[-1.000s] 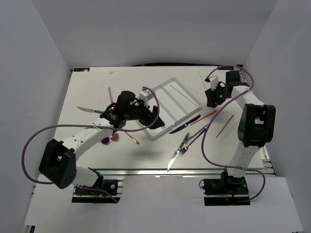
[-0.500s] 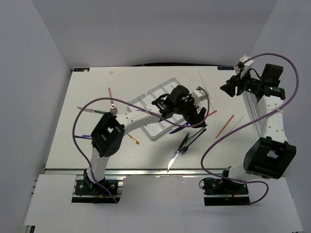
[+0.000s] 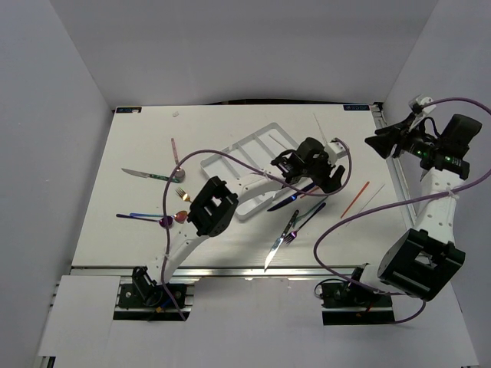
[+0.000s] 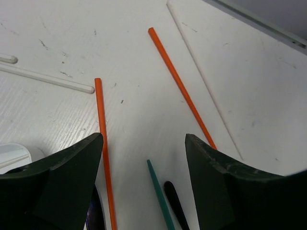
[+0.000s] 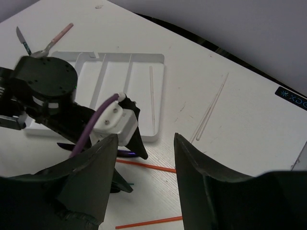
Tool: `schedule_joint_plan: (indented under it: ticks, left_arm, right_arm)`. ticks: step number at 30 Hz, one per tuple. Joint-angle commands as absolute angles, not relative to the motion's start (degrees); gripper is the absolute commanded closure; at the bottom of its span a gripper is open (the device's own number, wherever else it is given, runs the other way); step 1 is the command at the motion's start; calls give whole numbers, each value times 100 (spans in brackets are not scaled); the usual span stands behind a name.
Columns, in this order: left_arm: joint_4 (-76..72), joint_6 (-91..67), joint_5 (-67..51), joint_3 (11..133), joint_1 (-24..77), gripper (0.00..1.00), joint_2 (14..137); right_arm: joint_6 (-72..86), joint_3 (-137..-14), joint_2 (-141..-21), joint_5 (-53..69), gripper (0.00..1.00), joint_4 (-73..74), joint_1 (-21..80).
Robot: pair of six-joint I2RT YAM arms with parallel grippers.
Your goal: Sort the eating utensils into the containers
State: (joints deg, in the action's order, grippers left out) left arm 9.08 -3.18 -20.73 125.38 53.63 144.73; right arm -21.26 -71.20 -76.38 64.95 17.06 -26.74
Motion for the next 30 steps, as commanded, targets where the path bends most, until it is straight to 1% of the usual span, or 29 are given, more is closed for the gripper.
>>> schedule_joint_plan:
  ticks: [1,13,15,18,30]
  left_arm:
    - [633,-176,-1741,12867,5423,20,14518]
    - [747,272,-1161,13341,5467,29,15099]
    - [773,343,-1151,13342,5484,33,15161]
    - [870,492,-1072,13298,5510,35,15196]
    - [1116,782,-677,13210,5643,39,15346]
  right_arm:
    - [-1820,-7040,-7453,6899,43,1257,-2794]
    - [-1758,-6864,-7480,7084,43,1064,-2856]
    - [-1732,-6838,-7479,7084,43,1046,-2856]
    - [-1714,-6829,-7479,7084,43,1011,-2856]
    - [-1644,-6811,-7462,7180,43,976,-2892]
